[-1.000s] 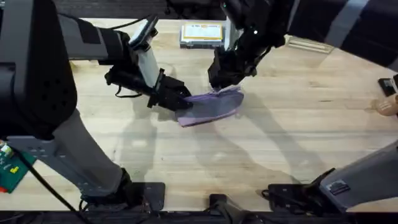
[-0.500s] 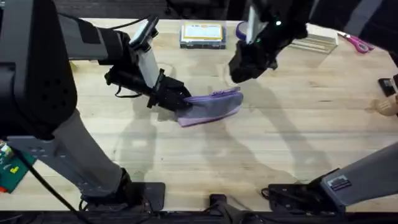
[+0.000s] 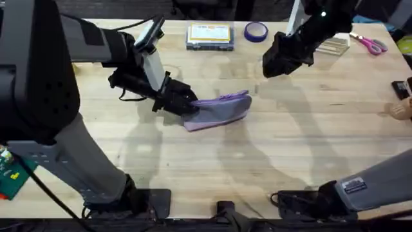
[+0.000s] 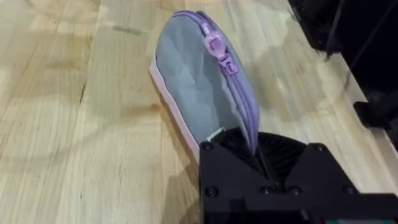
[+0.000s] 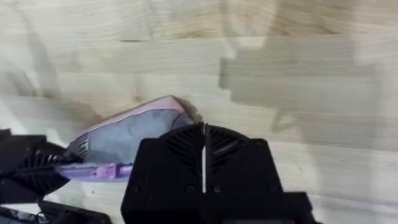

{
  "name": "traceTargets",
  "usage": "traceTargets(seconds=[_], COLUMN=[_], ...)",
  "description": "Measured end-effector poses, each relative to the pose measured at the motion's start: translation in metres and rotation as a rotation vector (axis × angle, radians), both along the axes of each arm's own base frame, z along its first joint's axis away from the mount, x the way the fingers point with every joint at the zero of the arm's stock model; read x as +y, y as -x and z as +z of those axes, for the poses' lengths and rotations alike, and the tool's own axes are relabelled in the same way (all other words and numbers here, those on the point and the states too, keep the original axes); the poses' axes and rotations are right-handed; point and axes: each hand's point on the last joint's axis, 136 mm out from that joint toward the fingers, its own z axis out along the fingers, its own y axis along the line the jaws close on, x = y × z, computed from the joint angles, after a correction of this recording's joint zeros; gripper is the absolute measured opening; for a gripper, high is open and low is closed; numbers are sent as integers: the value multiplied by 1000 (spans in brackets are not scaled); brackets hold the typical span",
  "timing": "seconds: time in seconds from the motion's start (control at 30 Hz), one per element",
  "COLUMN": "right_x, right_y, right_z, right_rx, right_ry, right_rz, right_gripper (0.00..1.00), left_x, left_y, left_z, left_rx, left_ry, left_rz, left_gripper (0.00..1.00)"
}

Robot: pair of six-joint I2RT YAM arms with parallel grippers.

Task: Unzip the bag, pick up the pens from the table one at a time and place them inside, then zip the bag closed.

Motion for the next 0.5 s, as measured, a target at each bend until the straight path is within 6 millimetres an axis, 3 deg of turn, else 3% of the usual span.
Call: traceTargets(seconds=[0.23,0.27,0.3,0.47,0.5], right_x=[16,19,22,44,48], right_y=[5,6,7,16,17], right_z=[35,40,46,72,76], right_rx=[-103,-119,-138,-236,-256], right_ry=[-39,-47,-57,-137,-151], right_rz=[51,64,85,266,308], right_gripper=[37,87,185,886,969], left_x=[0,0,0,0,0], left_y=[0,0,0,0,0], left_z=[0,0,0,0,0], left_rx=[0,1,0,0,0], left_ry=[0,0,0,0,0], left_rz=[0,0,0,0,0], left_gripper=[42,42,42,42,42])
